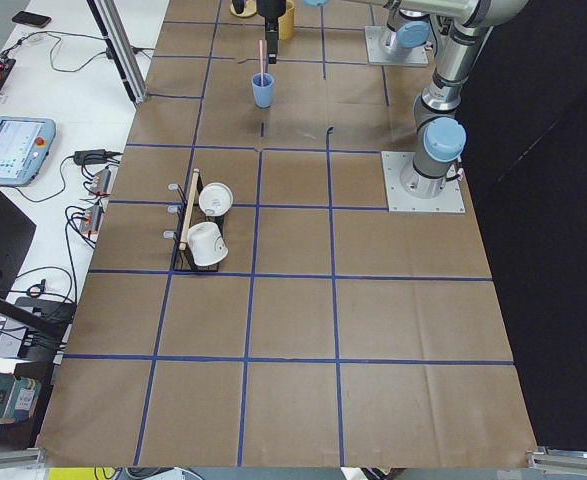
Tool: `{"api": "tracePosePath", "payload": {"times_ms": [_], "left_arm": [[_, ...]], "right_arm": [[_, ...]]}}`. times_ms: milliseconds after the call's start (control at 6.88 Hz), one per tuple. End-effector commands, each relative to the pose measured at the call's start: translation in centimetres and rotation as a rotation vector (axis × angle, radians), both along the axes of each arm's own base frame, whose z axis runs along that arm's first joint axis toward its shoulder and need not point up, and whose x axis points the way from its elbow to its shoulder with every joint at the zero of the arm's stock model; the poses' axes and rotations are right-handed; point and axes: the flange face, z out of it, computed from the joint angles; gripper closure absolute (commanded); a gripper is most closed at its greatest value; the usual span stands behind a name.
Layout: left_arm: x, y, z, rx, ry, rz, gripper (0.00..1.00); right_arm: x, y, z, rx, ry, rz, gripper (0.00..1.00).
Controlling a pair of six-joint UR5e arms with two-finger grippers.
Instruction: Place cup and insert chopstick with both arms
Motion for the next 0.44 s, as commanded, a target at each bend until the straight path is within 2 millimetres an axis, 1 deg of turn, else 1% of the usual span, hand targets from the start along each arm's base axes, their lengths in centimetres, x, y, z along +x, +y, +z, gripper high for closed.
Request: {"api": "tracePosePath", "payload": {"times_ms": [0, 145, 291], "left_arm": [[0.03, -0.02, 0.2, -0.004, 0.0, 0.0, 0.0], [-0.06, -0.01, 0.28, -0.005, 0.001, -0.001, 0.0], [-0.05, -0.01, 0.28, -0.006, 0.0, -0.001, 0.0]], "right_arm": [[-0.14, 0.1, -0.15, 0.007, 0.006, -0.012, 0.01], [-0.15, -0.14, -0.36, 0.002, 0.007, -0.012, 0.01], [-0.14, -0.83, -0.44, -0.002, 0.007, -0.013, 0.01]]}}
